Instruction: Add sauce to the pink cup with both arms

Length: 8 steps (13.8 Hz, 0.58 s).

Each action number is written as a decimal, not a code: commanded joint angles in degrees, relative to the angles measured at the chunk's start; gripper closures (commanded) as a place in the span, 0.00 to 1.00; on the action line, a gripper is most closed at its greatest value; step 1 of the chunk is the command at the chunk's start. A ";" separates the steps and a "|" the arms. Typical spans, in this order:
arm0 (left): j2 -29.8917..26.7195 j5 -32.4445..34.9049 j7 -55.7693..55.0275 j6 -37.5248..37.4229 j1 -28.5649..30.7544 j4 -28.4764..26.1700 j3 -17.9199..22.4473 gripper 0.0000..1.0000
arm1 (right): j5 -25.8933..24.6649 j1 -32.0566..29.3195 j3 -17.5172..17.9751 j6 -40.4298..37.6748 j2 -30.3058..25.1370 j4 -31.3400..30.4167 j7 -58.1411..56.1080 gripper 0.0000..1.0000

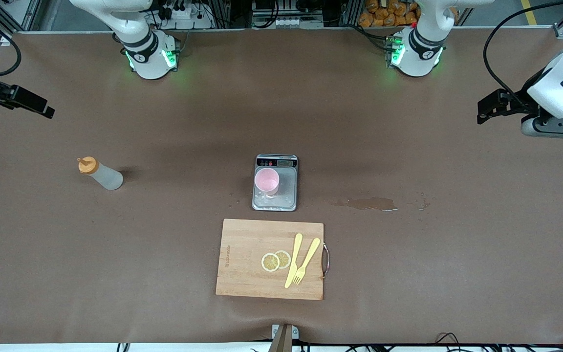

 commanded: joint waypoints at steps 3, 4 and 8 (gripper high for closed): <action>0.19 -0.33 0.50 -0.94 -0.09 0.80 0.01 0.00 | -1.08 0.49 -0.18 0.74 -1.22 -1.31 -0.67 0.00; 0.19 -0.42 0.58 -0.94 0.00 0.80 0.01 0.00 | -1.08 0.58 -0.18 0.83 -1.22 -1.31 -0.67 0.00; 0.10 -0.51 0.15 -0.94 -0.17 0.80 0.01 0.00 | -1.08 0.58 -0.18 1.53 -1.31 -1.39 -4.16 0.00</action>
